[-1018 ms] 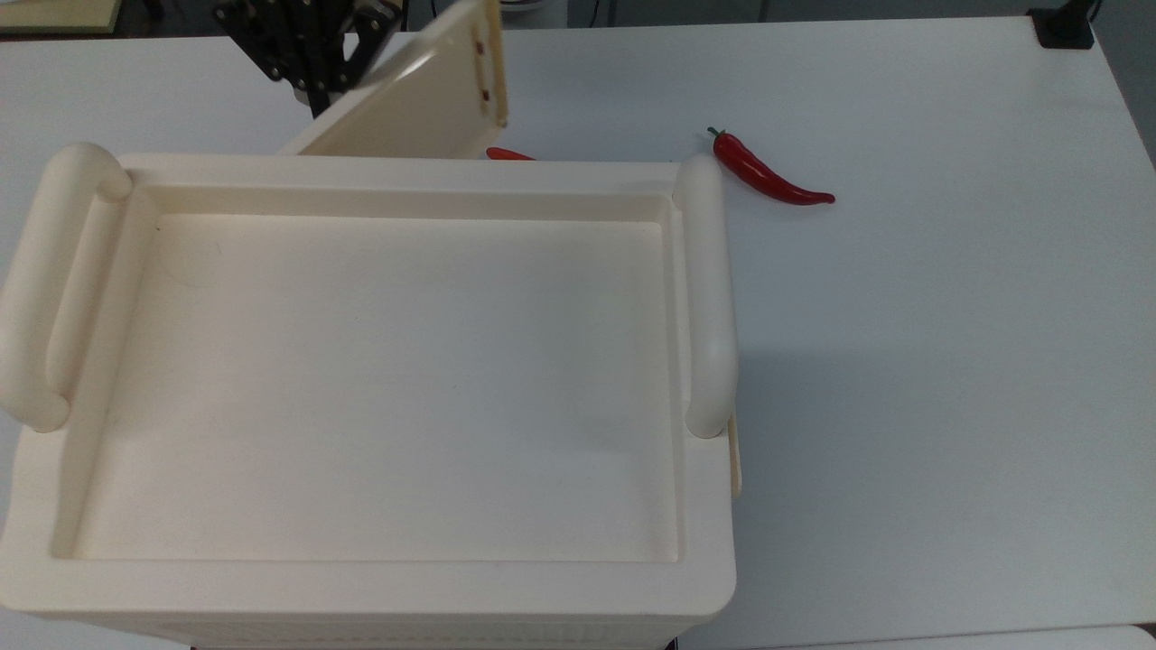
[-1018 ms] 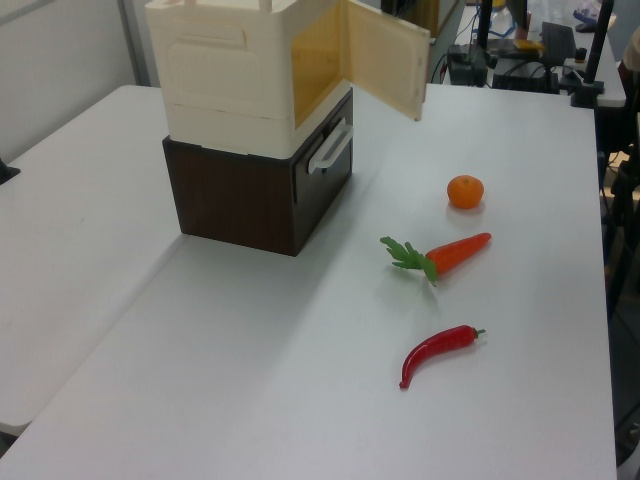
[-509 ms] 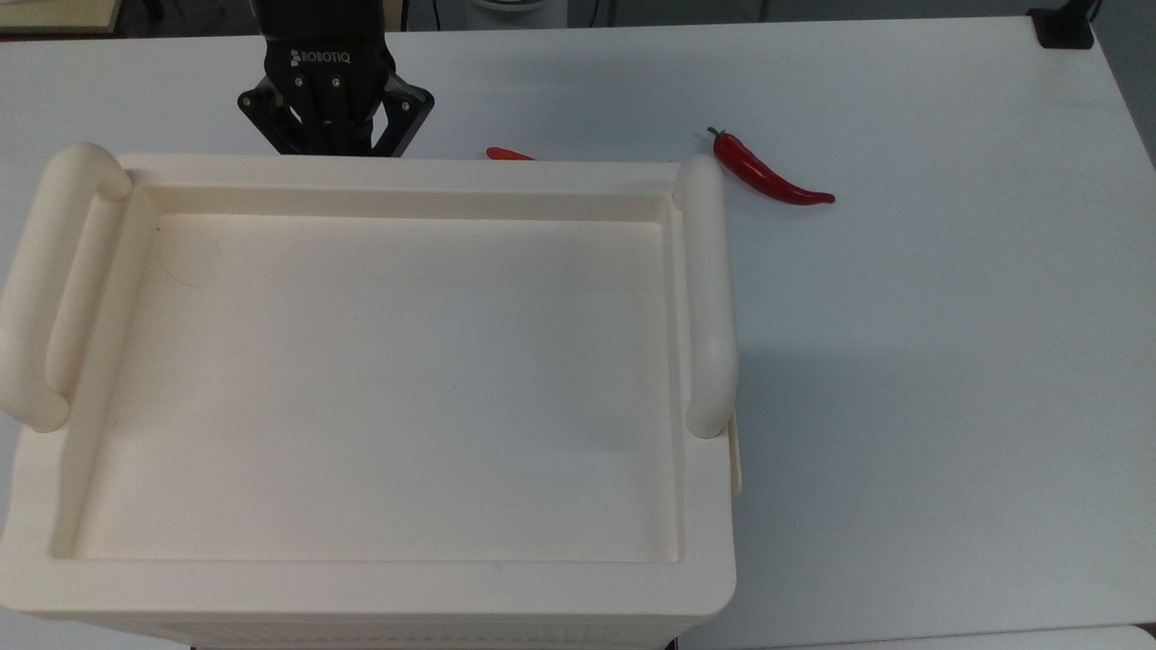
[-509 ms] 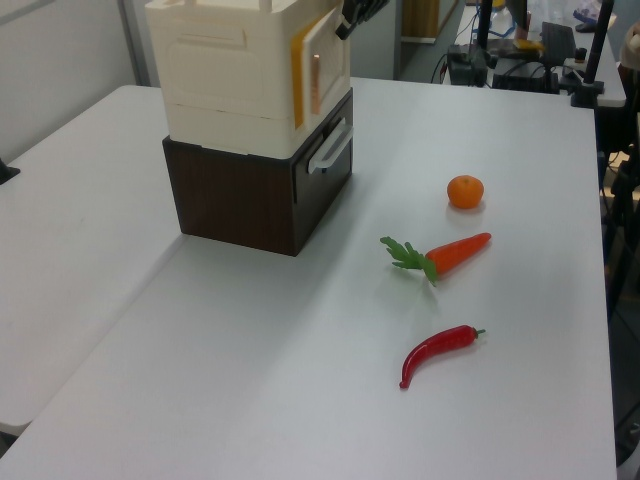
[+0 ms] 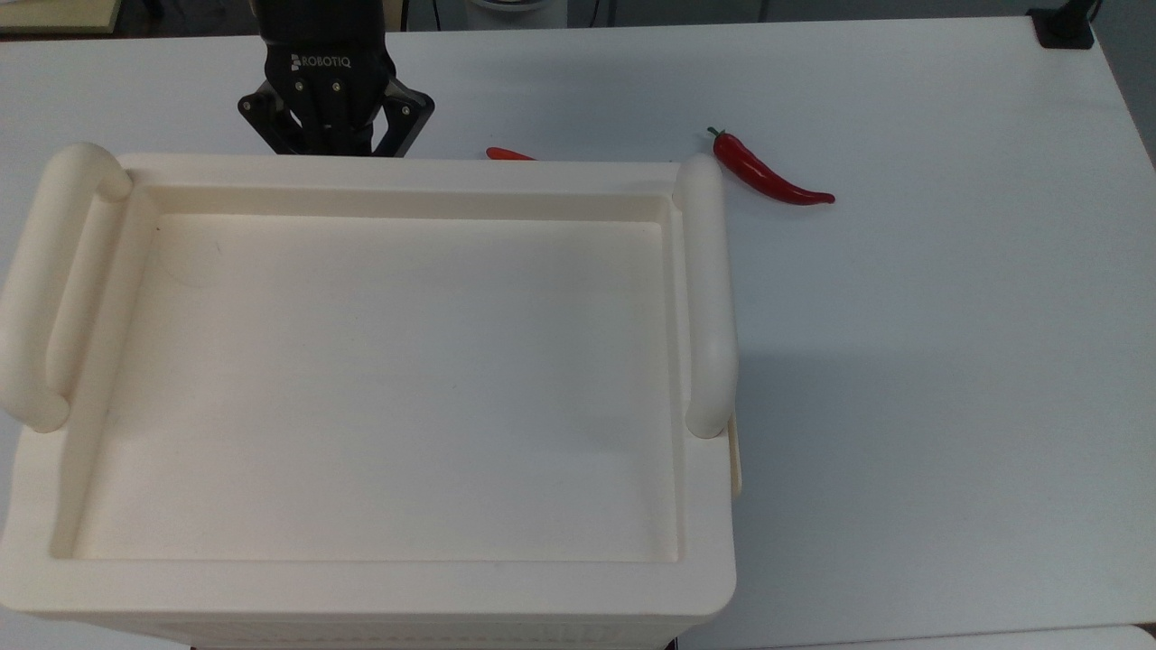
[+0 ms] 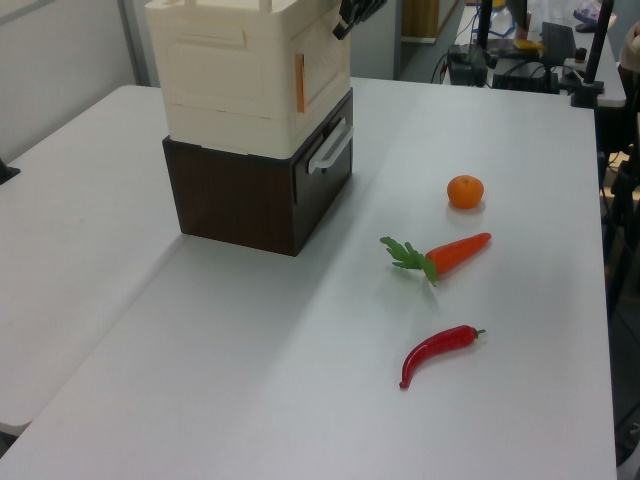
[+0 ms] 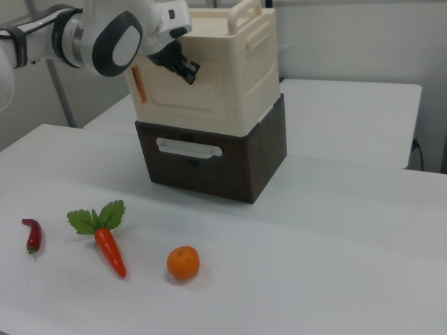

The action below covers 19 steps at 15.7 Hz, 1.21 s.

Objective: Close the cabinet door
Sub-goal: 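Press the door flush against the cabinet frame with the gripper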

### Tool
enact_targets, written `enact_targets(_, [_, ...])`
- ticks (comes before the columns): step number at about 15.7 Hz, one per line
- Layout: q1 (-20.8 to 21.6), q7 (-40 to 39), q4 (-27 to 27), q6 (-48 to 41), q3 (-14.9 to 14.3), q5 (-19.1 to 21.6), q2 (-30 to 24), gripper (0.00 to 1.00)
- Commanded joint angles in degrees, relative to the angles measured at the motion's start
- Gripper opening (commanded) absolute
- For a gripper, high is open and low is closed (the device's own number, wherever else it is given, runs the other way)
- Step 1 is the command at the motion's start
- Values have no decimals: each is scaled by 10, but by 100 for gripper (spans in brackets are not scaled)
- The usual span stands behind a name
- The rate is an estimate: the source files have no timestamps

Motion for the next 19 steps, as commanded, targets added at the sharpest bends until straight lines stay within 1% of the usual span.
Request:
enact_targets(1, [-2, -3, -14, 5, -7, 5, -10, 0])
enact_targets(7, [-29, -3, -12, -31, -10, 0, -32, 0])
enact_targets(10, [-40, -10, -10, -85, -10, -1, -47, 0])
enact_targets(13, [-43, -37, -12, -147, -11, -3, -59, 0])
enact_targets(16, [-39, -48, -15, -230, -11, -27, -70, 0])
enact_targets(19, [-31, -50, -33, -292, -6, -71, -87, 0])
